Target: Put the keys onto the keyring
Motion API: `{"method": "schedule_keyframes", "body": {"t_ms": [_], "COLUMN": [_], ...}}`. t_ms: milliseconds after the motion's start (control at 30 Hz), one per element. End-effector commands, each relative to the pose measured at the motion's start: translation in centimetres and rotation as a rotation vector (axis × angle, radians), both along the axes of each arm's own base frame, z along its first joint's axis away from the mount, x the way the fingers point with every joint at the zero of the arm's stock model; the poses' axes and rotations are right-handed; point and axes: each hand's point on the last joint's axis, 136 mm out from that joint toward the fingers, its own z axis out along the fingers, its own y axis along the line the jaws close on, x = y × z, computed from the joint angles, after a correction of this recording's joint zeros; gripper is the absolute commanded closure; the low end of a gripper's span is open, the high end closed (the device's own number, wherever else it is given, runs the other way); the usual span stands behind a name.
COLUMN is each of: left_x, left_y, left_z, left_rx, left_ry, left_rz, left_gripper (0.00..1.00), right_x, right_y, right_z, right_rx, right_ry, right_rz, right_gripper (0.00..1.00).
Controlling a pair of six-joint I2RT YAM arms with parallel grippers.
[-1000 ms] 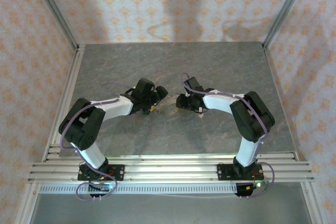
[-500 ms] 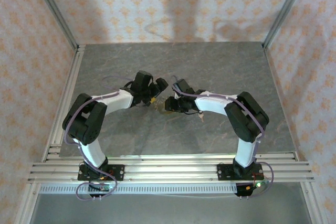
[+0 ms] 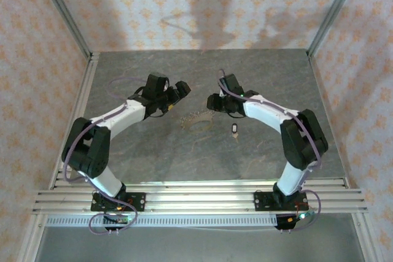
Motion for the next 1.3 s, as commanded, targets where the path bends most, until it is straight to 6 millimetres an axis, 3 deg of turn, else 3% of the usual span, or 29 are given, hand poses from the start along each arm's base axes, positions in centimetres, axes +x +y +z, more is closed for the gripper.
{"method": "schedule_keyframes", "body": {"t_ms": [0,300,567,833,1267], "left_x": [-2.5,-6.5,-8.2,-8.1,-7.1], "left_y": [-0.3,-2.6,-2.9,-2.7,-3.5], "left_z": [0.5,0.4,-0.8,-0.9,-1.4], "left_rx": [0.005,0.002,-0.002,0.012,0.049], "left_ry": [0.006,0.017,0.02,0.017,0.007], "left_rz": [-0.03,-0.034,0.014,0.015,-0.03], "left_gripper": [0.0,0.0,0.0,0.0,0.0], "right_x": [1.3,3.8,3.7,1.2,-3.9], "right_y": [0.7,4.7,5.5,4.8,4.2], "right_z": [-1.6,-4.2,-5.9,-6.9,-4.9], "right_rx": [-0.058,-0.002,0.014,0.014,0.104], "right_ry": [0.027,0.109,0.148,0.178,0.163], "right_rz": [0.068,0.16,0.153,0.161,0.144], "right_gripper": [0.56,0.58,0.59,0.6,0.6]}}
